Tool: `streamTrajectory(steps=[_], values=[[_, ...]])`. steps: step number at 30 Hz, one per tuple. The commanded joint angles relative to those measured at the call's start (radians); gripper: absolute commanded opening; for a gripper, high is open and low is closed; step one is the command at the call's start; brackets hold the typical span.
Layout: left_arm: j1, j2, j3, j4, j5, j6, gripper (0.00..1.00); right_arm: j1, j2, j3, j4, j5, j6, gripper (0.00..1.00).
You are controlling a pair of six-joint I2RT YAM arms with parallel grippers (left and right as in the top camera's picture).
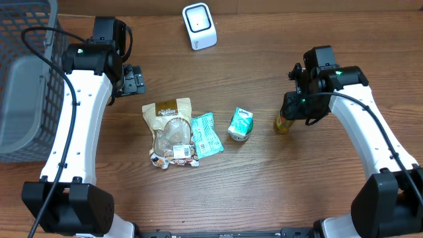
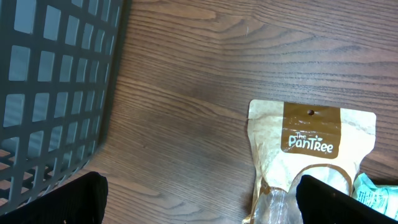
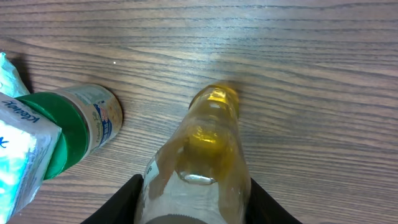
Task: Scan the item barcode
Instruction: 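Lower the right gripper around the Vim bottle neck, then close the right gripper on the Vim bottle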
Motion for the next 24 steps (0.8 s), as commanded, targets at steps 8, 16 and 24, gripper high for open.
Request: streamTrajectory(steps=[8, 16, 24], values=[[0.005, 0.005, 0.014, 0.001, -0.013, 0.007, 0.99, 0.005, 0.003, 0.008, 0.005, 0.003, -0.009, 0.83], [0.005, 0.005, 0.014, 0.001, -0.013, 0.007, 1.0, 0.005, 0.003, 0.072, 0.022, 0.059, 0.076, 1.0], [0.005, 0.005, 0.014, 0.001, -0.013, 0.007, 0.99, 0.005, 0.003, 0.161, -0.019, 0.067, 0.127, 1.0]])
